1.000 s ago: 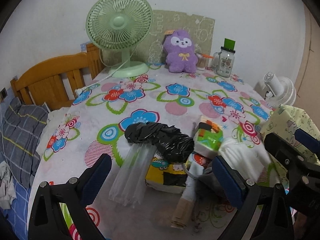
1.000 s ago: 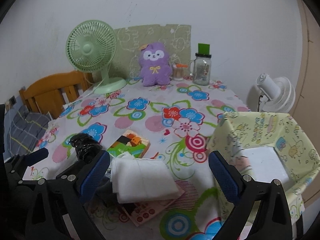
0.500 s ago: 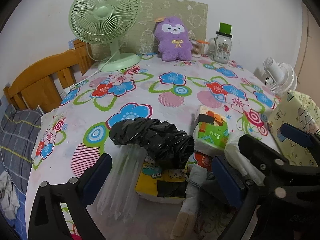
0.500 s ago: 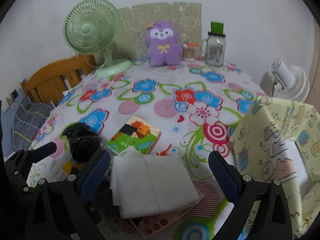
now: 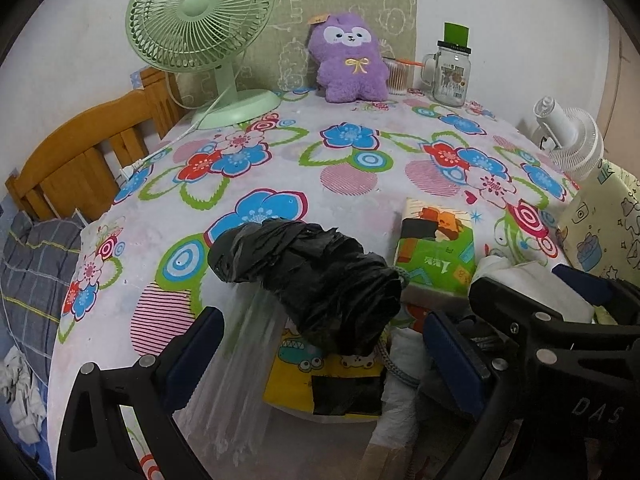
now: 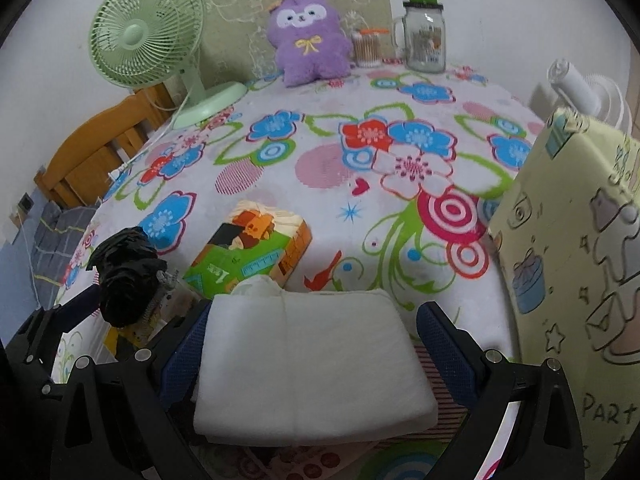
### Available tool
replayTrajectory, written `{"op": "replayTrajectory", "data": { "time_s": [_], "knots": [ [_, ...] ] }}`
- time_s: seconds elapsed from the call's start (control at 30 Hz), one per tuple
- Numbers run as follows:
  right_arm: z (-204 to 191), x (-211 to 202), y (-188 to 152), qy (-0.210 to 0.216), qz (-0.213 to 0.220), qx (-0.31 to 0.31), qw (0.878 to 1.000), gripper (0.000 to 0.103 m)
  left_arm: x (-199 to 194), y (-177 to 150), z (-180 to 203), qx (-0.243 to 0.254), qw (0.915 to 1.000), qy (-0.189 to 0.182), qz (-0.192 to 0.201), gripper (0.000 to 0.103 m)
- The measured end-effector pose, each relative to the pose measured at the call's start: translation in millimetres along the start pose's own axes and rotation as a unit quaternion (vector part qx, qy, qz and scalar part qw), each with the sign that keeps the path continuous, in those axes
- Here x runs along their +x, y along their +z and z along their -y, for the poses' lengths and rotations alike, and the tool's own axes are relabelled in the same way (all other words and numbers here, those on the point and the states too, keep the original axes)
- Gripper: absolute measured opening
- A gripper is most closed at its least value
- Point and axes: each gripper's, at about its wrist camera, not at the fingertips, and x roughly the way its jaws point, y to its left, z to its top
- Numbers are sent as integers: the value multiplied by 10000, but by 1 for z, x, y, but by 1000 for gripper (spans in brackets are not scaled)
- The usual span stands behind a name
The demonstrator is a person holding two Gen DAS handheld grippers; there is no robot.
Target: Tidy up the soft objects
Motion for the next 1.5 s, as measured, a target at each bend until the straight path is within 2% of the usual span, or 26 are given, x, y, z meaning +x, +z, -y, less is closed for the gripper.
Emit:
{"op": "replayTrajectory", "data": {
  "time_s": [0.1, 0.3, 0.33, 0.43, 0.53, 0.7, 0.77, 0.8, 0.9, 1.5],
  "knots": [
    [0, 1, -1, 153, -79, 101, 9998, 91, 3, 0, -3, -21, 10000, -27, -49, 103],
    [-4, -4, -2, 89, -19, 36, 10000, 79, 5, -1, -6, -61, 9999, -71, -81, 102],
    [-4, -5, -2, 89, -6, 28, 10000, 77, 5, -1, -6, -69, 9999, -77, -79, 100],
    [-6, -8, -2, 49, 54, -32, 10000, 69, 4, -1, -8, -120, 9996, -226, -80, 82],
    [-8, -9, -2, 65, 72, -59, 9999, 63, 3, -2, -8, -195, 9984, -512, -135, 75],
    [-8, -15, -2, 96, 131, -37, 9999, 59, 1, -2, -7, -212, 9984, -507, -108, 61],
    [-9, -17, -2, 98, 175, -25, 9998, 58, -2, -1, -7, -242, 9985, -492, -62, 50],
    [-10, -19, -2, 97, 187, -41, 9998, 58, -4, -1, -8, -254, 9985, -484, -40, 42],
    [-12, -21, -3, 99, 197, -70, 9997, 58, -7, -1, -9, -307, 9979, -564, -40, 42],
    [-11, -48, -6, 207, 484, -7, 9986, 58, -33, -2, -6, -292, 9981, -492, 225, 42]
  ]
}}
